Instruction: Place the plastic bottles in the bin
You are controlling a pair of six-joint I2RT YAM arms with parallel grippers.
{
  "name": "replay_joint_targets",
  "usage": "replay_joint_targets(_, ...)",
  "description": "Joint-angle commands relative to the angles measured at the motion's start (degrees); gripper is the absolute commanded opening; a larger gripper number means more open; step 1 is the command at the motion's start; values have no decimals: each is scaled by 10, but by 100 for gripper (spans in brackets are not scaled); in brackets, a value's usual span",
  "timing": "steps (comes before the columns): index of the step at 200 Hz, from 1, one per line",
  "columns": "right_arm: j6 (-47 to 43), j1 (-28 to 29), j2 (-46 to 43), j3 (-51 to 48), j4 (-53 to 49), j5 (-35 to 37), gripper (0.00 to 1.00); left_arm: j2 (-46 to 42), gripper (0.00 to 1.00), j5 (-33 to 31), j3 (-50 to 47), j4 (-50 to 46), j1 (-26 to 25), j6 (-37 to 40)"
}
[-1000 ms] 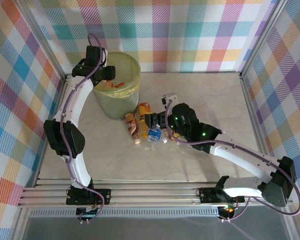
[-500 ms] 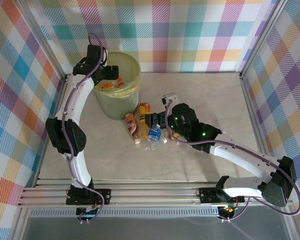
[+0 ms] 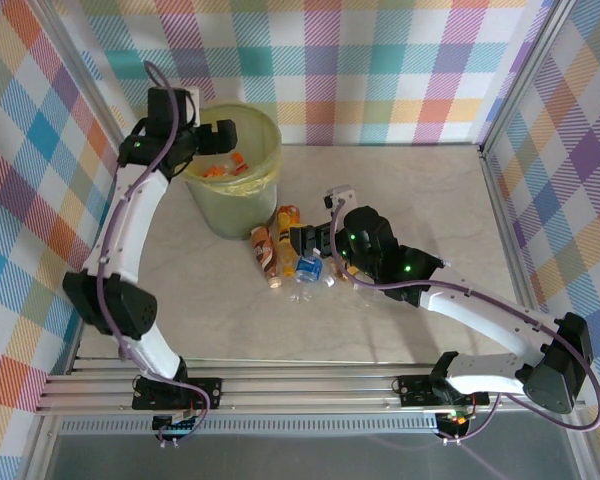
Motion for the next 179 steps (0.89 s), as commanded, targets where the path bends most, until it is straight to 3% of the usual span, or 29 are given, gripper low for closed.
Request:
replay_joint_targets(1,11,1,-2,4,3,11,100,-72,100,33,-47,53,-4,-33)
replay_joint_targets(35,19,1,-1,1,4,18,100,-179,100,35,-163,107,-23,-72)
replay_joint_targets(106,31,1,-15,-14,3,47,100,-409,100,-44,-422,191,-64,-183)
replay_joint_targets(153,43,1,-18,-21,2,69,100,-478,100,-47,-550,263,-113,-248)
replay_joint_targets(179,48,1,-20,-20,-3,78,100,-490,100,-93,-615,293,-181,-270)
